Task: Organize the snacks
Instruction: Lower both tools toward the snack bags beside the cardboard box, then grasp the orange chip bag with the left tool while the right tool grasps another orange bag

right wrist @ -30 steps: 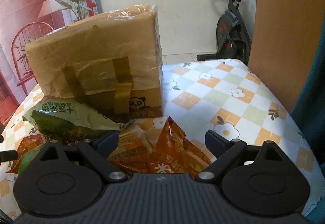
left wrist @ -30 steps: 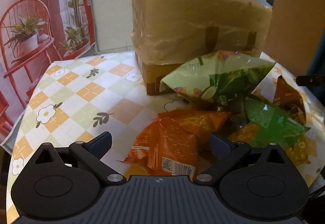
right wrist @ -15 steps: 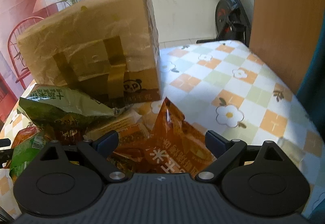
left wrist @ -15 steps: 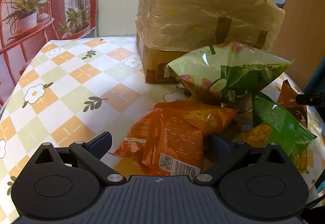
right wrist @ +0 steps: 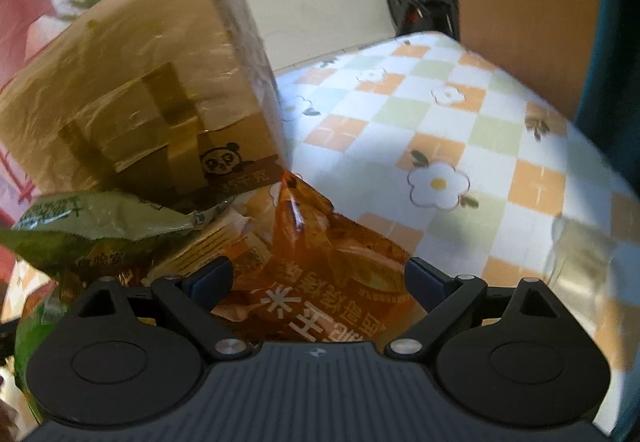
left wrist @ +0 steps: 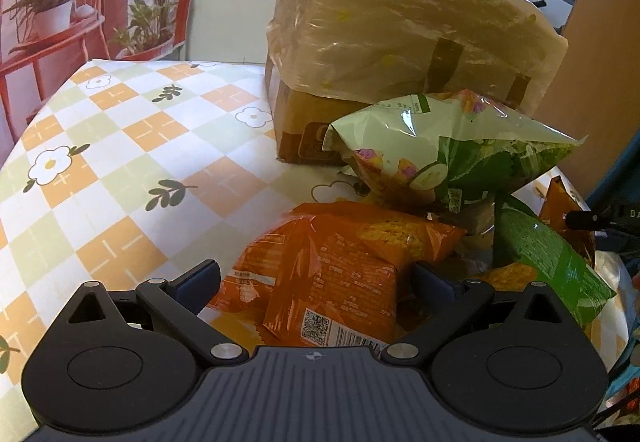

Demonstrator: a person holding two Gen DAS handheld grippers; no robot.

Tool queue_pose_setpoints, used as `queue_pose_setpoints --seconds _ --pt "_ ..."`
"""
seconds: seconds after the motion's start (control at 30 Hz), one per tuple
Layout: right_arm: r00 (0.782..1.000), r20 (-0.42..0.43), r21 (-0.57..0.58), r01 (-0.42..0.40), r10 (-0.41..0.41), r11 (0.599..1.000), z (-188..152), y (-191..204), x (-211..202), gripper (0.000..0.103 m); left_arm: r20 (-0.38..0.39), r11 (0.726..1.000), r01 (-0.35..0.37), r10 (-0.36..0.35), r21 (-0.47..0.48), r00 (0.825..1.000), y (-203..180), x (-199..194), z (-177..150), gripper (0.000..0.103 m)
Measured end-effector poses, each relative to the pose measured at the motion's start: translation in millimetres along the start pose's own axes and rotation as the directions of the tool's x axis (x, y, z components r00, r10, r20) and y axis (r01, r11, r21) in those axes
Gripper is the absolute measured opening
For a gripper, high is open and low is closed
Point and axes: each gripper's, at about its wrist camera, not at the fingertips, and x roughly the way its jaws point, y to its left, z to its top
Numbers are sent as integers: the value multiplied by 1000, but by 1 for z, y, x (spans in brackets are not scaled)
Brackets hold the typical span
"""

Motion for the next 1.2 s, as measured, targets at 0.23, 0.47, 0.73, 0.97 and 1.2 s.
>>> queue_pose_setpoints --seconds 0.23,0.47,0.73,0.97,1.2 --pt "1000 -25 45 11 -10 999 -1 -3 10 95 -1 1000 9 -9 -23 1000 4 4 1 102" --pt "999 -41 77 23 -20 997 -2 -11 18 95 -4 1000 1 -1 -12 1000 1 13 1 102" --pt "999 -32 67 10 -8 998 -3 -12 19 93 16 1000 -21 21 5 1000 2 9 1 90" --pt "1000 -6 44 8 -7 999 -5 -9 12 81 49 998 -48 50 -36 998 14 -8 -1 87" --pt "999 36 43 12 -13 999 -2 -7 -1 79 102 995 -76 83 -67 991 20 -30 2 87"
